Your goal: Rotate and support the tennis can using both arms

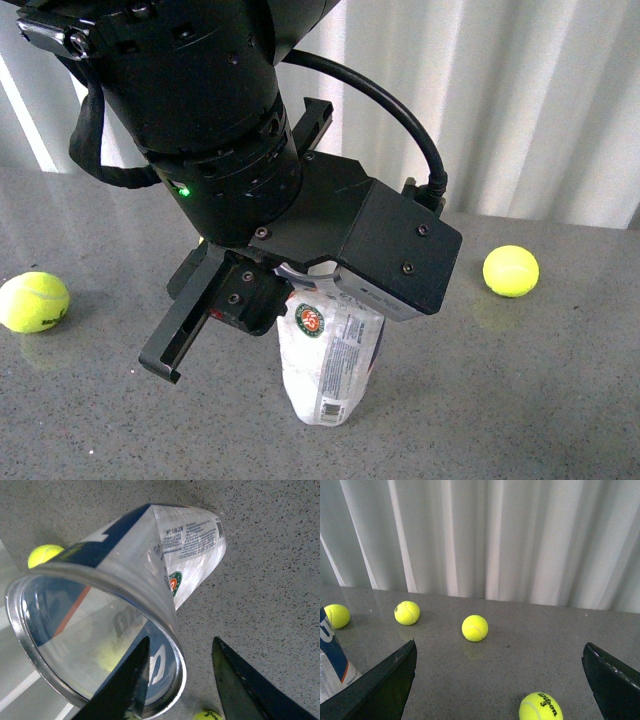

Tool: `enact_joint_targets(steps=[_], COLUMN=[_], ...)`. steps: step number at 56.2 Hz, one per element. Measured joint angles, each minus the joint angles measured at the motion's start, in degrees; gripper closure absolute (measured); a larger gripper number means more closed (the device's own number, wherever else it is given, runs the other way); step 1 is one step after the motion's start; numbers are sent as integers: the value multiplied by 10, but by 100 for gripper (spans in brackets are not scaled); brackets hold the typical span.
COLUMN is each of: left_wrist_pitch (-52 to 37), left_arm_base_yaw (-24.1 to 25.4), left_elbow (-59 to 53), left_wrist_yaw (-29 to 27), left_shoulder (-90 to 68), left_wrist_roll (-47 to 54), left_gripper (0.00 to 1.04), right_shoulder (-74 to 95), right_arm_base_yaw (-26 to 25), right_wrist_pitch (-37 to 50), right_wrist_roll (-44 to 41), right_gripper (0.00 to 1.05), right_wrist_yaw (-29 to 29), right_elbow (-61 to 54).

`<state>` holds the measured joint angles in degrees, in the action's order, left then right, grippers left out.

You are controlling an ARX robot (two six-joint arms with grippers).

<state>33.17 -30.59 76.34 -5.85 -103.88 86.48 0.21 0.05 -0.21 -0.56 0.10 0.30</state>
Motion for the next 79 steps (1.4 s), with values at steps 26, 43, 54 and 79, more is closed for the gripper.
enact_joint_targets(steps=[26, 43, 54, 79], left_wrist_pitch=[0, -71, -301, -430], left_arm_base_yaw=[9, 40, 136, 308], left_elbow=[6, 68, 41, -283], left_wrist_yaw=[15, 174, 240, 60], left_shoulder=[16, 148, 265, 475], left_wrist_roll=[1, -104, -354, -834], left_gripper=[7, 7, 7, 45], right_shoulder=[0, 0, 0, 0], right_arm_base_yaw=[0, 0, 0, 0], right_wrist_pitch=[0, 0, 0, 0], right_wrist_roll=[0, 0, 0, 0], right_gripper=[7, 7, 7, 7], right_wrist_yaw=[0, 0, 0, 0], right_elbow=[0, 0, 0, 0])
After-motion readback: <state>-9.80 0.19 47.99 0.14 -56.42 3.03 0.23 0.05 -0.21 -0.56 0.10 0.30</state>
